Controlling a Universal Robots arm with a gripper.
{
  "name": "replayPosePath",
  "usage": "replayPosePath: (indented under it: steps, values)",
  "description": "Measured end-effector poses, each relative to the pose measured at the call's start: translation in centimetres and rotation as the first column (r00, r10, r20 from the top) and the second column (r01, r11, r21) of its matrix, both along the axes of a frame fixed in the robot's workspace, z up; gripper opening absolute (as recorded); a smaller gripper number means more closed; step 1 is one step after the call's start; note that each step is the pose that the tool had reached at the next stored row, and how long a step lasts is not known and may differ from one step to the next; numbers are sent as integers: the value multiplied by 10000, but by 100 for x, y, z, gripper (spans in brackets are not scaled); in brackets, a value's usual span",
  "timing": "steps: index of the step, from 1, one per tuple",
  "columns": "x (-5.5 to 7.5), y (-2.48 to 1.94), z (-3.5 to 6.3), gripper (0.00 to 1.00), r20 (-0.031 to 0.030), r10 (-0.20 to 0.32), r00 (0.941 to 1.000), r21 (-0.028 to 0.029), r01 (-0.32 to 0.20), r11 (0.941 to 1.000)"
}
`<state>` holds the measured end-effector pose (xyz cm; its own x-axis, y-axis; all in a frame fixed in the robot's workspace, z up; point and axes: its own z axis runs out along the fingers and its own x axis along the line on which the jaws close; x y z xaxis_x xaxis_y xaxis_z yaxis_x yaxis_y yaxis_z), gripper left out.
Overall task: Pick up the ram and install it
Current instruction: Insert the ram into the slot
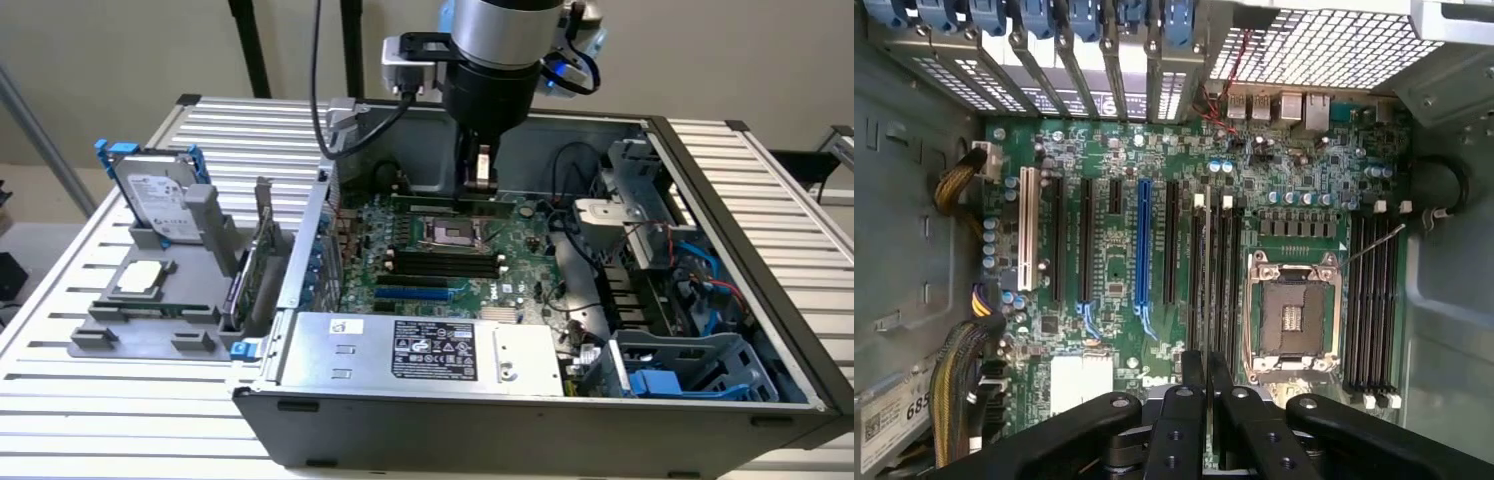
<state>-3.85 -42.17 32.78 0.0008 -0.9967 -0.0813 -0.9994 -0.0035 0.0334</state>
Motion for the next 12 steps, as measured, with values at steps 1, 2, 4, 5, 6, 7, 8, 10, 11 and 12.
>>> replayPosePath:
  steps: [1, 2, 4, 5, 6, 7, 8, 10, 11, 12]
  values:
    - [0, 9, -13, 13, 0, -7, 10000, -13, 7, 10000]
    - [1, 17, -27, 13, 0, -20, 10000, -25, 20, 10000]
    - [1, 32, -55, 13, 1, -72, 10000, -51, 72, 10000]
    - [1, 37, -67, 13, 2, -100, 9999, -69, 100, 9999]
    - [1, 42, -78, 13, 3, -130, 9999, -86, 130, 9999]
    - [1, 47, -89, 13, 4, -160, 9999, -109, 160, 9998]
    - [1, 52, -100, 13, 5, -189, 9998, -133, 189, 9997]
    - [1, 62, -124, 13, 6, -243, 9997, -174, 243, 9996]
    - [1, 68, -136, 13, 7, -270, 9996, -198, 270, 9994]
    - [1, 72, -147, 13, 7, -288, 9996, -226, 288, 9993]
